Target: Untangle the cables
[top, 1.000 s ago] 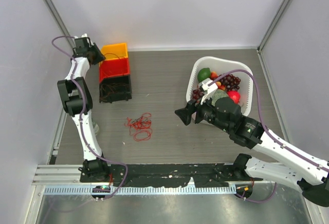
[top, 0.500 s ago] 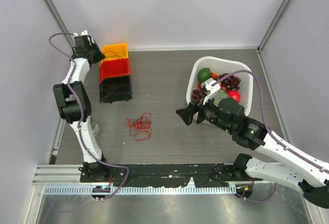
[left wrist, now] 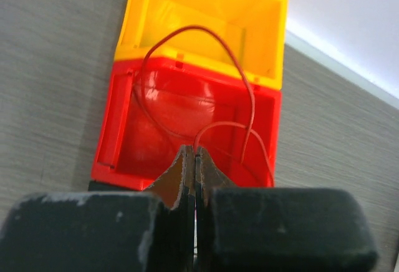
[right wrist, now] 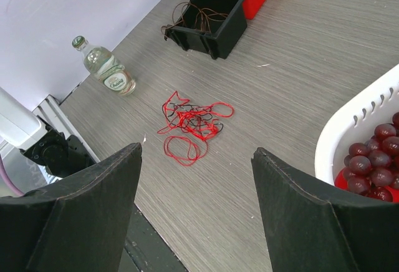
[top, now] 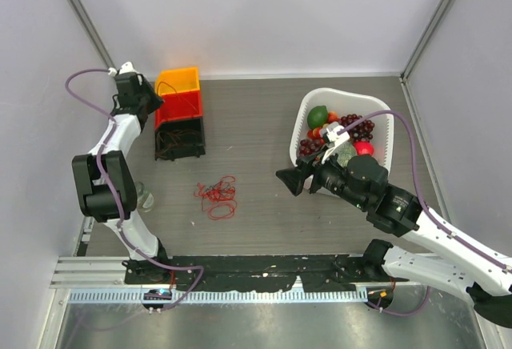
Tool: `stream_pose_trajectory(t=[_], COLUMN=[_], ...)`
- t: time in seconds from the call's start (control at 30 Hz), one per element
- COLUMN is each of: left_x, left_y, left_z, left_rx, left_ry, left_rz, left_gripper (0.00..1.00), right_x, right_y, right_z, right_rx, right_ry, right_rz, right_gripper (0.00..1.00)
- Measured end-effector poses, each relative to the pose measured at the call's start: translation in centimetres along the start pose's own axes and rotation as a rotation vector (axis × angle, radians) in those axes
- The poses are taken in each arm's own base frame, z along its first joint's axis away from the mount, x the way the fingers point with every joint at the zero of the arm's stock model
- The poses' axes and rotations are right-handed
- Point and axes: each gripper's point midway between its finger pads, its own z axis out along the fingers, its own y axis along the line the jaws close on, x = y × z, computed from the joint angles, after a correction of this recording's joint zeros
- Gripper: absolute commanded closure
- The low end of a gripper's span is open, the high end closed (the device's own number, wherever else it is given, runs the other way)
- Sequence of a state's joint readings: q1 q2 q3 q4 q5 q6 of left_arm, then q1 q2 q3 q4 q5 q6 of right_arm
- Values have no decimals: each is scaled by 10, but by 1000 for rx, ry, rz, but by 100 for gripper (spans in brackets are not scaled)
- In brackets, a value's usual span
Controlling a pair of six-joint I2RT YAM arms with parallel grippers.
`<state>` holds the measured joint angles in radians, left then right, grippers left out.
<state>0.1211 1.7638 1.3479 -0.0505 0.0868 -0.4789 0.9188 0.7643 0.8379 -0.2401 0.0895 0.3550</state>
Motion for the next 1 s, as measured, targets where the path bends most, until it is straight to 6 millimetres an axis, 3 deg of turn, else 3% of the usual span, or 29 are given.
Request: stream_pose_trajectory(t=[0.23,0.53,0.8,0.87,1.0], left_x=[29,44,81,86,84], left_y=[6,10,27,30,30], left_z=[11,68,95,96,93], left_rx=[-47,-115,-182,-193,-206], left_ry=[52,118,223,241,251], left_rz=[-13,-10,13,20,31], left_gripper=[100,100,100,95,63], right_x=[2,3,8,8,8], right_y=[1,1,-1,-1,-1], right_z=[0,1,5,6,6], right_rx=[-7,-6,1,2,3], right_ry=[6,10,28,31,31], right_rz=[6,5,0,-1,-1], right_gripper=[24,24,24,23,24])
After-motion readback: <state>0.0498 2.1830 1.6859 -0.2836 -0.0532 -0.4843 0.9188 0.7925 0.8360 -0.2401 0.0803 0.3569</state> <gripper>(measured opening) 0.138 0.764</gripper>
